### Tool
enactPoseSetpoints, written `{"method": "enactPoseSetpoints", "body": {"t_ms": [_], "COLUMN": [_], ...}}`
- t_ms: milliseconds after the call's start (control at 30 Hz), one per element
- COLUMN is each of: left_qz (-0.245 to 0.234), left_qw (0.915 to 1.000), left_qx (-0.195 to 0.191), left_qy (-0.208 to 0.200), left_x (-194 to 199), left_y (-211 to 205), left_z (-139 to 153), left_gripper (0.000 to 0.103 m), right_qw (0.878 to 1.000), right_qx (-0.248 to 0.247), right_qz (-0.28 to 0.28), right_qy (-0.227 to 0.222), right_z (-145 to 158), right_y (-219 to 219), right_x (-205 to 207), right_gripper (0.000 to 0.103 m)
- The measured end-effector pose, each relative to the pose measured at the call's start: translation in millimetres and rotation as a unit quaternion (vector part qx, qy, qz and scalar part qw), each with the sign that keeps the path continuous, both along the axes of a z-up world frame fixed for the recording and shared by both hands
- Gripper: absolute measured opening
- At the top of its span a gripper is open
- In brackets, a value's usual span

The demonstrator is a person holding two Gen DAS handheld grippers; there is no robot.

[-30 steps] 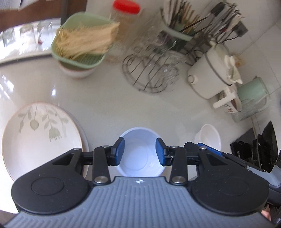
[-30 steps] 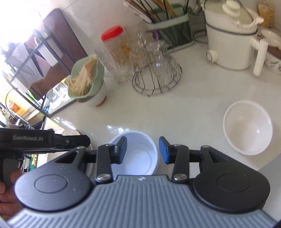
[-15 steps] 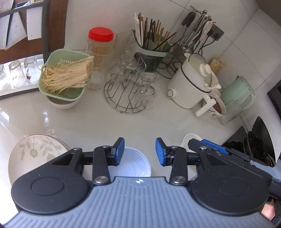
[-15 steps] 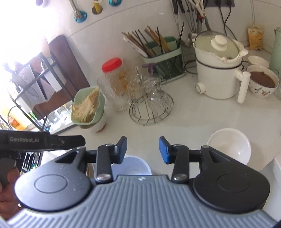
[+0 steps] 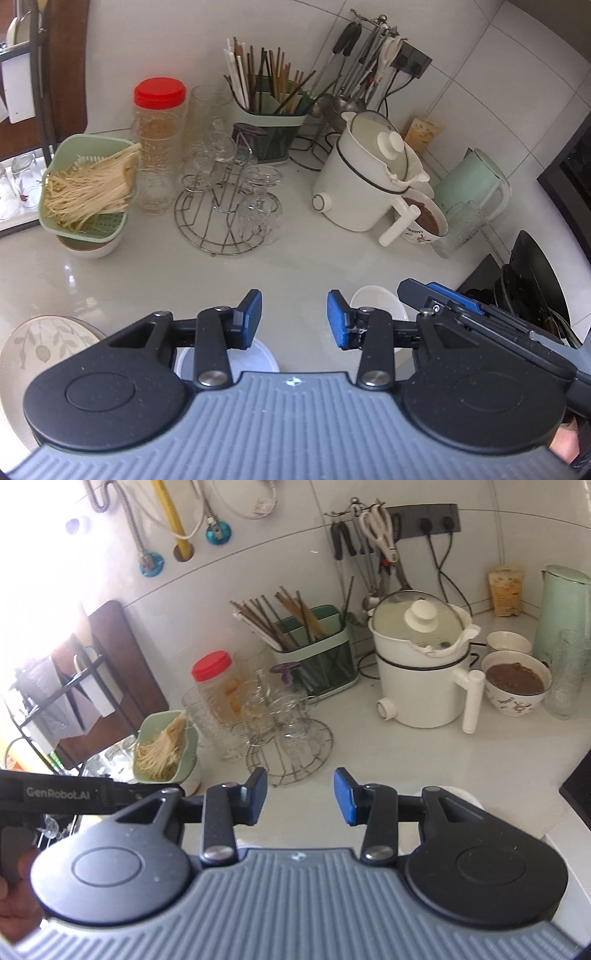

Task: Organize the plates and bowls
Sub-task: 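Move both grippers to the white ceramic bowl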

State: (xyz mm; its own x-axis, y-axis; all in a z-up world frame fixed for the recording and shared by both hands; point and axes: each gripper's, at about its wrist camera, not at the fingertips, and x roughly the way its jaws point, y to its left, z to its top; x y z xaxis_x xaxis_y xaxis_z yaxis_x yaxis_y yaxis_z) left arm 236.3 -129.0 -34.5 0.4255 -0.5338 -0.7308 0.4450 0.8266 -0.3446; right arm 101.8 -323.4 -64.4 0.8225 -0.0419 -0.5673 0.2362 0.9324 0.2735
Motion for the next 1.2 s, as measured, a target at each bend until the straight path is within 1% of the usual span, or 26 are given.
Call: {"method": "enactPoseSetpoints", "body": {"t_ms": [200,300,433,600,833,900,967,1033,1200], "left_qz": [-0.009,-0.021,-0.04,-0.069,-0.098,-0.106,-0.115,-0.122,-0.135], "left_qw": [1.0,0.9998,0.9991,0.9974,0.9944,0.9934,0.9922,0.9906,0.9883], "left_qx": [-0.003,0.0,0.008,0.012,0.024,0.03,0.037,0.051,0.062], "left_qy": [-0.001,-0.003,0.01,0.02,0.031,0.033,0.031,0.033,0.035], "left_x": [0,-2,-3,-7,-5,-3,0,4,15], "left_y": [-16,-28,-46,-64,-90,-96,-103,-111,-127], "left_z": [-2,-3,-15,-26,-45,-51,-59,-68,-90], "left_gripper": [0.047,0.047,0.048,0.049,0.054,0.056,0.059,0.06,0.062], "right_qw": [0.999,0.999,0.997,0.994,0.99,0.989,0.987,0.985,0.983], "right_qx": [-0.006,-0.006,-0.015,-0.018,-0.025,-0.026,-0.026,-0.025,-0.018], "right_qz": [-0.037,-0.053,-0.073,-0.102,-0.129,-0.138,-0.151,-0.161,-0.169], "right_qy": [0.003,0.004,0.005,0.02,0.045,0.052,0.056,0.06,0.075], "right_z": [-6,-9,-13,-20,-32,-37,-42,-48,-67], "right_y": [-15,-22,-29,-39,-47,-50,-55,-61,-73], "right_x": [-12,-21,-35,-47,-59,-60,-61,-62,-58], "right_gripper": [0.043,0.043,0.043,0.043,0.043,0.048,0.062,0.066,0.066]}}
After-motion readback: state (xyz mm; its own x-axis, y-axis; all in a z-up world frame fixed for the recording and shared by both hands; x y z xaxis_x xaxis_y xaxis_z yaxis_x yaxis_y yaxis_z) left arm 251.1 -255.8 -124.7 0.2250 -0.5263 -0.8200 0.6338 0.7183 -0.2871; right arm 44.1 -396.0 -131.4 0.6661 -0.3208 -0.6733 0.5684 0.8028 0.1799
